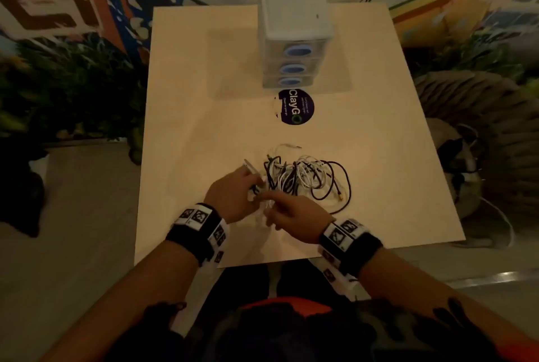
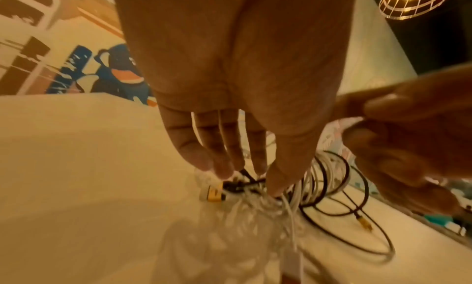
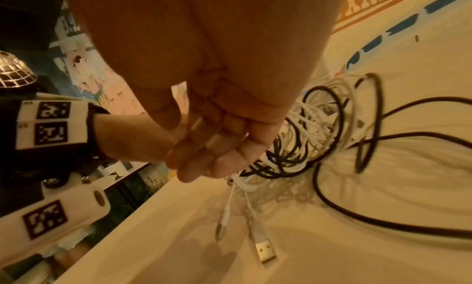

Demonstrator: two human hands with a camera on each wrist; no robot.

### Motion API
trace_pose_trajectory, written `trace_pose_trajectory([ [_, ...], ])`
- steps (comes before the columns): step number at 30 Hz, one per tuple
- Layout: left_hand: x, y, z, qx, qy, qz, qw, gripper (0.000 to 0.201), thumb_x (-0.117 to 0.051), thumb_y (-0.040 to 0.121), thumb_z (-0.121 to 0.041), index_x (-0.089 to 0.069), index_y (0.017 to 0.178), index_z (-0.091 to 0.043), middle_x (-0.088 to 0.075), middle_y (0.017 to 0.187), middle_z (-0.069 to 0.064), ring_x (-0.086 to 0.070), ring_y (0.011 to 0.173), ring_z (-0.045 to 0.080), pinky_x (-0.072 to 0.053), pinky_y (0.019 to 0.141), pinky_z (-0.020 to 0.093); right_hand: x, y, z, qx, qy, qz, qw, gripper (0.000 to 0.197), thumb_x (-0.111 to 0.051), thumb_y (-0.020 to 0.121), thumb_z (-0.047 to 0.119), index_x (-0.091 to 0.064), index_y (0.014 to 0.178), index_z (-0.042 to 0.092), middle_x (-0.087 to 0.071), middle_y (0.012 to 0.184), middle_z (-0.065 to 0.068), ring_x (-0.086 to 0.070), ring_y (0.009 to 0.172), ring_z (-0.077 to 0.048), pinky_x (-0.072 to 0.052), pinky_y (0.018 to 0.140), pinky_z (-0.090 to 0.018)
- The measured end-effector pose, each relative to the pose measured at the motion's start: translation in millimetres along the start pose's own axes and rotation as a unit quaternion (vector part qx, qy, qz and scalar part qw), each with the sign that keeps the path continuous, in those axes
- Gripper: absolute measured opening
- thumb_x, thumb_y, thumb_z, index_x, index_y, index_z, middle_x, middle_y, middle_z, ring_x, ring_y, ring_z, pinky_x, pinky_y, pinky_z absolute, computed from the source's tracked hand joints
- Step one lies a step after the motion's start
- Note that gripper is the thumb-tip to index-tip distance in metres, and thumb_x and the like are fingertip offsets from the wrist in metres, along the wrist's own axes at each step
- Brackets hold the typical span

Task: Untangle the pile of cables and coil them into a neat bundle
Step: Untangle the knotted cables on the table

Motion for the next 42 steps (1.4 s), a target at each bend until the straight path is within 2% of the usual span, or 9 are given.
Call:
trace_pose_trajectory([
  [5,-20,3,10,-0.002,0.042,0.004,0.999,0.029,-0.070,0.087,-0.039,-0.065,0.113,-0.028,-0.054,0.112,0.001,-0.059,0.098,0.026,-0.051,0.069,0.036,2,21,-8,-0.057,-0.116,-0.019,0.991,0.054,-0.047,0.103,0.041,-0.030,0.154,0.039,-0.072,0.112,0.001,-0.067,0.098,-0.023,-0.056,0.079,-0.036],
  [13,8,1,13,-0.041,-0.045,-0.147,0.987,0.007,-0.062,0.097,-0.034,-0.065,0.100,-0.028,-0.063,0.093,-0.009,-0.056,0.084,0.018,-0.045,0.068,0.031,41,1,-33,-0.112,-0.116,-0.176,0.971,0.048,-0.049,0.099,0.046,-0.041,0.146,0.039,-0.072,0.103,0.014,-0.067,0.081,-0.012,-0.054,0.066,-0.029],
  [19,35,4,-15,-0.116,-0.117,-0.207,0.964,0.012,-0.062,0.099,-0.031,-0.068,0.106,-0.022,-0.066,0.093,-0.008,-0.055,0.083,0.015,-0.044,0.075,0.029,46,-2,-33,-0.092,-0.100,-0.192,0.972,0.053,-0.051,0.098,0.046,-0.033,0.147,0.043,-0.070,0.099,0.019,-0.062,0.069,-0.006,-0.055,0.064,-0.029],
  [22,41,7,-28,-0.150,-0.171,-0.203,0.952,0.012,-0.063,0.100,-0.027,-0.069,0.108,-0.020,-0.063,0.093,-0.006,-0.056,0.084,0.013,-0.046,0.078,0.023,43,3,-23,-0.061,-0.114,-0.188,0.974,0.043,-0.050,0.101,0.044,-0.043,0.143,0.037,-0.068,0.097,0.015,-0.060,0.071,-0.009,-0.042,0.059,-0.025],
  [24,44,8,-30,-0.141,-0.224,-0.199,0.944,0.012,-0.065,0.099,-0.024,-0.070,0.109,-0.019,-0.063,0.092,-0.005,-0.059,0.082,0.010,-0.048,0.076,0.021,46,6,-20,-0.046,-0.116,-0.209,0.970,0.026,-0.048,0.103,0.043,-0.057,0.124,0.030,-0.069,0.092,0.009,-0.063,0.076,-0.016,-0.038,0.059,-0.027],
  [30,37,9,-17,-0.020,-0.420,-0.109,0.901,0.014,-0.068,0.095,-0.029,-0.071,0.109,-0.025,-0.072,0.082,-0.004,-0.067,0.074,0.008,-0.054,0.067,0.023,67,10,-26,-0.022,-0.001,-0.255,0.967,0.018,-0.044,0.104,0.040,-0.056,0.103,0.026,-0.065,0.084,0.009,-0.063,0.070,-0.010,-0.049,0.063,-0.036],
  [34,24,10,-15,-0.009,-0.402,-0.035,0.915,0.023,-0.072,0.092,-0.037,-0.069,0.114,-0.033,-0.072,0.096,-0.007,-0.067,0.084,0.012,-0.057,0.075,0.029,81,8,-28,-0.020,0.056,-0.289,0.956,0.019,-0.045,0.103,0.037,-0.055,0.094,0.024,-0.069,0.082,0.003,-0.067,0.074,-0.018,-0.054,0.070,-0.046],
  [38,22,12,-24,-0.012,-0.440,-0.027,0.898,0.041,-0.066,0.092,-0.044,-0.059,0.132,-0.038,-0.071,0.104,-0.007,-0.068,0.089,0.012,-0.057,0.078,0.028,80,9,-24,0.001,0.063,-0.252,0.966,0.021,-0.046,0.102,0.037,-0.057,0.092,0.022,-0.066,0.081,0.002,-0.067,0.071,-0.019,-0.055,0.071,-0.049],
  [42,32,15,-31,-0.007,-0.502,-0.051,0.864,0.031,-0.056,0.100,-0.032,-0.062,0.130,-0.030,-0.075,0.100,0.005,-0.065,0.075,0.012,-0.053,0.071,0.023,74,9,-21,0.010,0.052,-0.225,0.973,0.023,-0.045,0.099,0.043,-0.054,0.091,0.024,-0.065,0.079,-0.001,-0.066,0.071,-0.023,-0.054,0.068,-0.049],
])
Point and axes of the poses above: each hand's wrist, its own y-axis towards the middle knuckle, its own x-axis out of the back of the hand, z = x × y, the point moved 7 cm from there along y, towards the middle knuckle
